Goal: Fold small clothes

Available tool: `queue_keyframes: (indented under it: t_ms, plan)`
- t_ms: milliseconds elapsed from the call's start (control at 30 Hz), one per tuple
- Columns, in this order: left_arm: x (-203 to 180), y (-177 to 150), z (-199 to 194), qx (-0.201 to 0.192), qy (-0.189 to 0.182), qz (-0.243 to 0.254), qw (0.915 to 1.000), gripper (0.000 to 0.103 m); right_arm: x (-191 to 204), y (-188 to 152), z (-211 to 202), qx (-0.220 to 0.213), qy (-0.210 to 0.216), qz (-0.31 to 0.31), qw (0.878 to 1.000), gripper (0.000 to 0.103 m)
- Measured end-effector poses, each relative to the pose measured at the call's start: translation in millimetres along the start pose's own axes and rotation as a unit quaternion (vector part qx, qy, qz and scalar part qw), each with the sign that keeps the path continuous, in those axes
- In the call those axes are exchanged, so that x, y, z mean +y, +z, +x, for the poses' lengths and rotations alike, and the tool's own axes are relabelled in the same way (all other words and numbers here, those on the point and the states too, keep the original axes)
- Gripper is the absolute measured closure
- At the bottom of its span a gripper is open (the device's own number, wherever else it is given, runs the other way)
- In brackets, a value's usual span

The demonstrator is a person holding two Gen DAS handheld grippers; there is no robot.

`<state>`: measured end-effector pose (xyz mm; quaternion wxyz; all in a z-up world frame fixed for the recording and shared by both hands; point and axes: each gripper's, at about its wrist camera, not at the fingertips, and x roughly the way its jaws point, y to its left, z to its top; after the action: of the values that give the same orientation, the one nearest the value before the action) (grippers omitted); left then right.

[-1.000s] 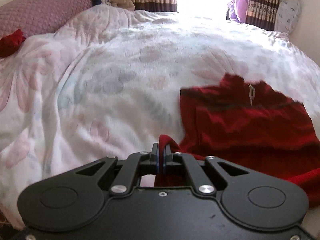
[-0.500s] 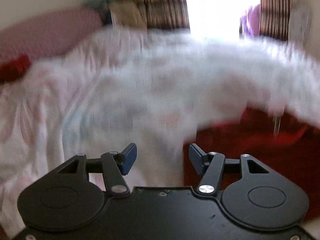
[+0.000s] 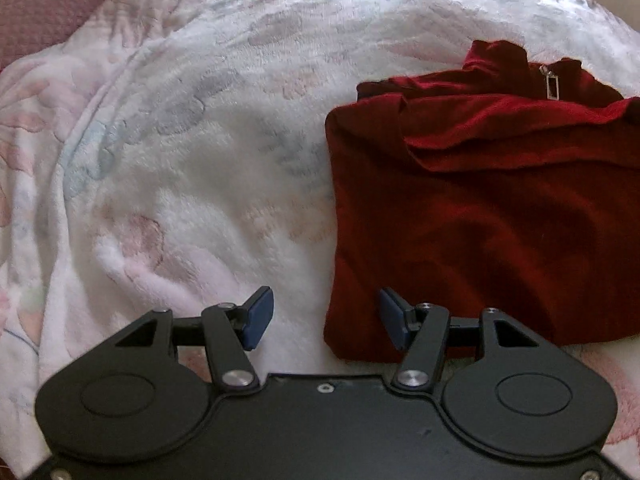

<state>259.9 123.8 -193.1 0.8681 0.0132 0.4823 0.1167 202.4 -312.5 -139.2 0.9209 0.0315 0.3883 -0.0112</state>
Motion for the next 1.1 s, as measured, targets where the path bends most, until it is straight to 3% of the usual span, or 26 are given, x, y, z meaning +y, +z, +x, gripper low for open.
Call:
queue_keyframes:
  t_ms: [100, 233, 333, 433, 500, 567, 600, 633, 667, 733, 933, 1100]
  plan:
    - [3, -3, -5, 0.011, -0.012, -0.014, 0.9998, 0.044, 1, -3, 6, 0.01, 0.001, 0.0, 1.0, 0.032]
    - [6, -16, -10, 0.007, -0.072, -0.041, 0.9965, 0.043, -6, -4, 12, 0.022, 0.02, 0.021, 0.999, 0.032]
    - [-1, -17, 1, 0.005, -0.07, -0.029, 0.9971, 0.043, -8, -4, 12, 0.019, 0.029, 0.028, 0.999, 0.032]
    - [1, -15, 8, -0.003, -0.084, -0.047, 0.9954, 0.044, -9, -2, 20, 0.022, 0.039, 0.031, 0.999, 0.032]
    - [4, -14, 8, -0.006, -0.095, -0.057, 0.9938, 0.051, -9, -2, 28, 0.021, 0.048, 0.037, 0.998, 0.032]
    - [2, -15, 6, -0.01, -0.095, -0.049, 0.9943, 0.076, -12, -2, 37, 0.03, 0.054, 0.048, 0.997, 0.032]
    - [2, -14, 3, -0.012, -0.102, -0.047, 0.9936, 0.092, -13, -2, 40, 0.033, 0.054, 0.052, 0.997, 0.038]
    - [2, -11, 0, -0.012, -0.106, -0.047, 0.9932, 0.095, -14, -2, 42, 0.037, 0.057, 0.053, 0.996, 0.07]
    - [0, -10, -7, -0.019, -0.106, -0.039, 0.9934, 0.095, -16, -1, 43, 0.047, 0.076, 0.061, 0.994, 0.091]
    - [0, -7, -21, -0.037, -0.104, -0.032, 0.9934, 0.096, -18, 1, 40, 0.061, 0.089, 0.069, 0.992, 0.092]
    - [25, -2, -61, -0.047, -0.122, -0.091, 0.9872, 0.097, -21, 6, 8, 0.034, 0.099, 0.074, 0.992, 0.092]
    - [41, -21, -112, -0.072, -0.119, -0.08, 0.9871, 0.099, -30, 3, -23, 0.049, 0.122, 0.102, 0.986, 0.092]
